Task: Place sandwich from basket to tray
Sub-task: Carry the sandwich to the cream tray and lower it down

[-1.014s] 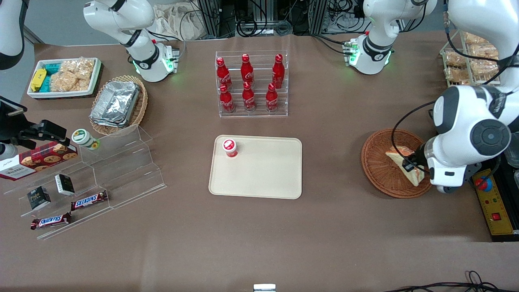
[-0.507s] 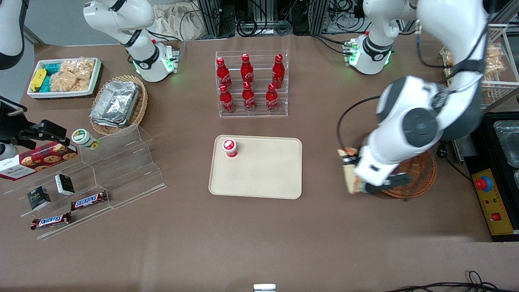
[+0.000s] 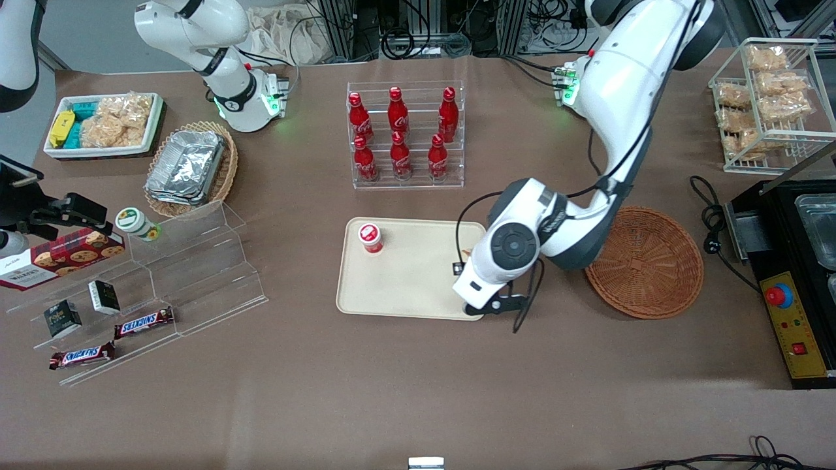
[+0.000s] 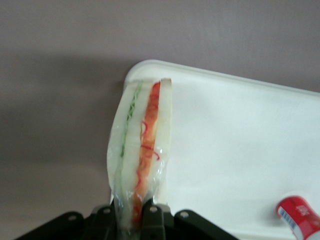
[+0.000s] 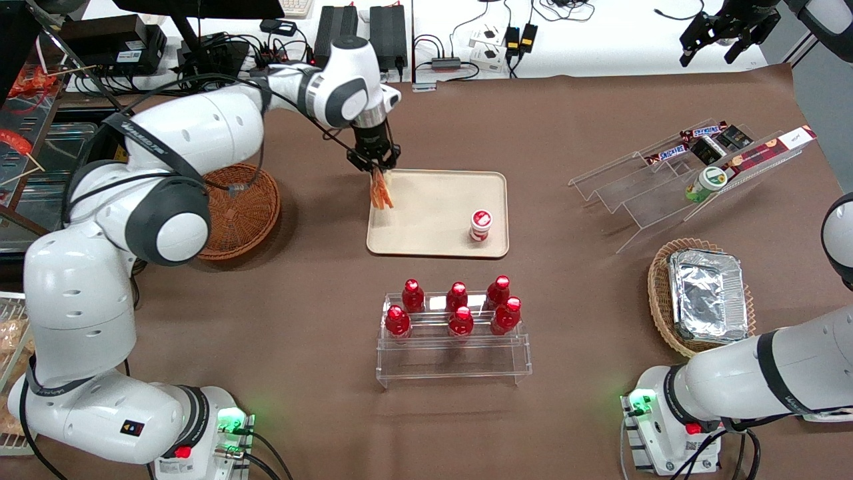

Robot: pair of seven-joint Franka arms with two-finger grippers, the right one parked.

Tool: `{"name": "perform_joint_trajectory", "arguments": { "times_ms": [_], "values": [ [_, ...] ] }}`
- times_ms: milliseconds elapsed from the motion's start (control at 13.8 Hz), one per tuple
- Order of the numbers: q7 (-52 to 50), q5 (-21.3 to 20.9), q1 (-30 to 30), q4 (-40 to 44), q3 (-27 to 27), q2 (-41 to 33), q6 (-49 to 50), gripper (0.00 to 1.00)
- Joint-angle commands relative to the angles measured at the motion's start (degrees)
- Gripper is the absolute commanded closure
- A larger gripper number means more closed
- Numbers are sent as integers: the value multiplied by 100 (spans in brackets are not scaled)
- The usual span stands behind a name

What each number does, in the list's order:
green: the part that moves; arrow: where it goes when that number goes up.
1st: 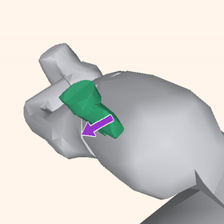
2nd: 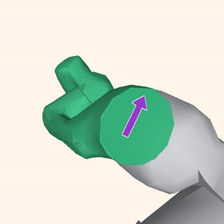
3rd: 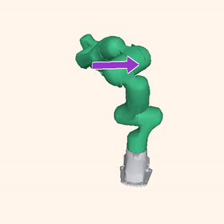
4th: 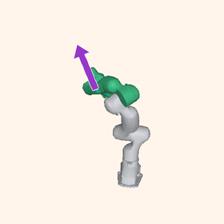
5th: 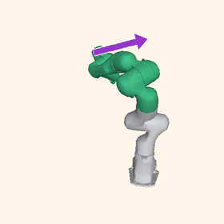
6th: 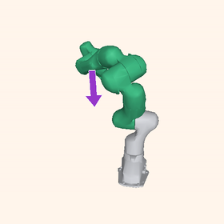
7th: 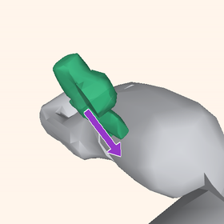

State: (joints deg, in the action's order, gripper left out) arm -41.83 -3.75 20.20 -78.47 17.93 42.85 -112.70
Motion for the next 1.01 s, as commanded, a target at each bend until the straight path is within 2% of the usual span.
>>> {"name": "perform_joint_trajectory", "arguments": {
  "times_ms": [0,72,145,507,652,797,942],
  "values": [
    [-88,-134,230,244,-44,223,126,96],
    [-106,-170,248,253,-44,250,126,69],
    [-175,-170,248,244,-44,259,126,2],
    [-220,-153,126,271,-44,-30,196,0],
    [-194,-205,-137,227,-52,-468,344,0],
    [-97,-197,-506,166,-44,-986,1115,0],
    [77,-205,-892,-359,-52,-1706,1260,0]
  ]
}}
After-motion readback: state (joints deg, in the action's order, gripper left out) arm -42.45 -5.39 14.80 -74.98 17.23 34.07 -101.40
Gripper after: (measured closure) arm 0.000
